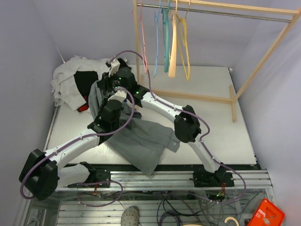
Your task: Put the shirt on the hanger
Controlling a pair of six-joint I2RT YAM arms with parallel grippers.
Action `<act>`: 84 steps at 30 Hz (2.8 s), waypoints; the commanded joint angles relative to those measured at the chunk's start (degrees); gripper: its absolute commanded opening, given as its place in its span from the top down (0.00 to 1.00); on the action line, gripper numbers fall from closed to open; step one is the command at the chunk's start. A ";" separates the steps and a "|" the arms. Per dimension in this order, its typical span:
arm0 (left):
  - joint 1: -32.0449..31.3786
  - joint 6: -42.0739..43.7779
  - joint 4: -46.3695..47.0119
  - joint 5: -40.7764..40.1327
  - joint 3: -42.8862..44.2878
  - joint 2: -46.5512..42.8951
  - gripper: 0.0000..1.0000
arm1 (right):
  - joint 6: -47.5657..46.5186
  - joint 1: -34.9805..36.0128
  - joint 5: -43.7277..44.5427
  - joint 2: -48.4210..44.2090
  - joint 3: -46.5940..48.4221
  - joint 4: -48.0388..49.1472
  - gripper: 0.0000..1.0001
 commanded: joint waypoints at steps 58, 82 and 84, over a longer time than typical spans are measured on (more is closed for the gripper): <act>23.17 4.69 -55.72 62.46 56.69 13.90 0.93 | -13.55 -2.56 -0.25 -56.86 -81.85 22.95 0.00; 23.98 44.31 -93.69 110.22 95.17 16.22 0.93 | -26.42 -6.09 -5.00 -84.12 -88.04 16.91 0.00; 23.98 44.60 -94.56 110.87 95.61 16.35 0.93 | -28.06 -6.05 -5.96 -83.06 -89.63 19.07 0.00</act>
